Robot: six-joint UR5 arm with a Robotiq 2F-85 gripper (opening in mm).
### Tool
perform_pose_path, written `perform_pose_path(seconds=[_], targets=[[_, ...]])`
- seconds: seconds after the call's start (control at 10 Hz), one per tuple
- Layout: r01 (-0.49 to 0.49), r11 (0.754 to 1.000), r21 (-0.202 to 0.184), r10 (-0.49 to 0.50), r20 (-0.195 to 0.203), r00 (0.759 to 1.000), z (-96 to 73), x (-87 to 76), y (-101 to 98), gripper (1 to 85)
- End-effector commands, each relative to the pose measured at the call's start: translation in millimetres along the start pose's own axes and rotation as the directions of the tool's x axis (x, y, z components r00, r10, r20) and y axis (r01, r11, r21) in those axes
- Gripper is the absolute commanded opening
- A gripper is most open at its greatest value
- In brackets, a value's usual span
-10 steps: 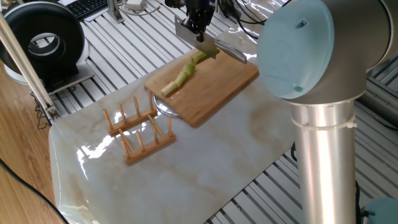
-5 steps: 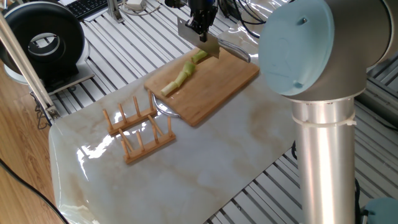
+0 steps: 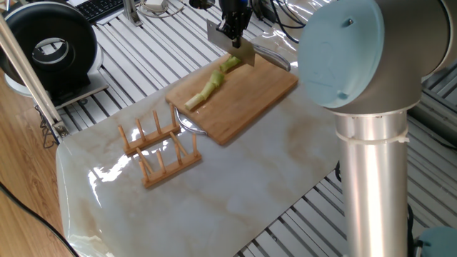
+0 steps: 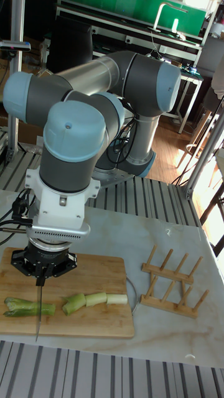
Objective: Chop the scallions
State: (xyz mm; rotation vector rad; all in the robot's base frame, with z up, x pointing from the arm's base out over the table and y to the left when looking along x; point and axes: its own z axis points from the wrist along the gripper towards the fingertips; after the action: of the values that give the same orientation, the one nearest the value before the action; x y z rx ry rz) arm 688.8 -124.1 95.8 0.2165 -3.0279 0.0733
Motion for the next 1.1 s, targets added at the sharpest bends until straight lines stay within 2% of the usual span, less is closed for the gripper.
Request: perform_pose_path(seconds=[0.0,0.3,0.6,1.0], targets=[[-0.006,1.000,-0.012,0.006,0.003,1.000,2.2,1.2,-3.9,1.3],[-0.003,1.000,-0.024,0.004,0.027,1.000,6.2,-5.6,-2.5,1.3],[0.001,1.000,-0.018,0.000,0.035,0.999,7.5,-7.6,-5.1,1.3],[0.006,0.999,-0.036,-0.005,0.049,0.999,7.4,-10.9,-0.7,1.3]])
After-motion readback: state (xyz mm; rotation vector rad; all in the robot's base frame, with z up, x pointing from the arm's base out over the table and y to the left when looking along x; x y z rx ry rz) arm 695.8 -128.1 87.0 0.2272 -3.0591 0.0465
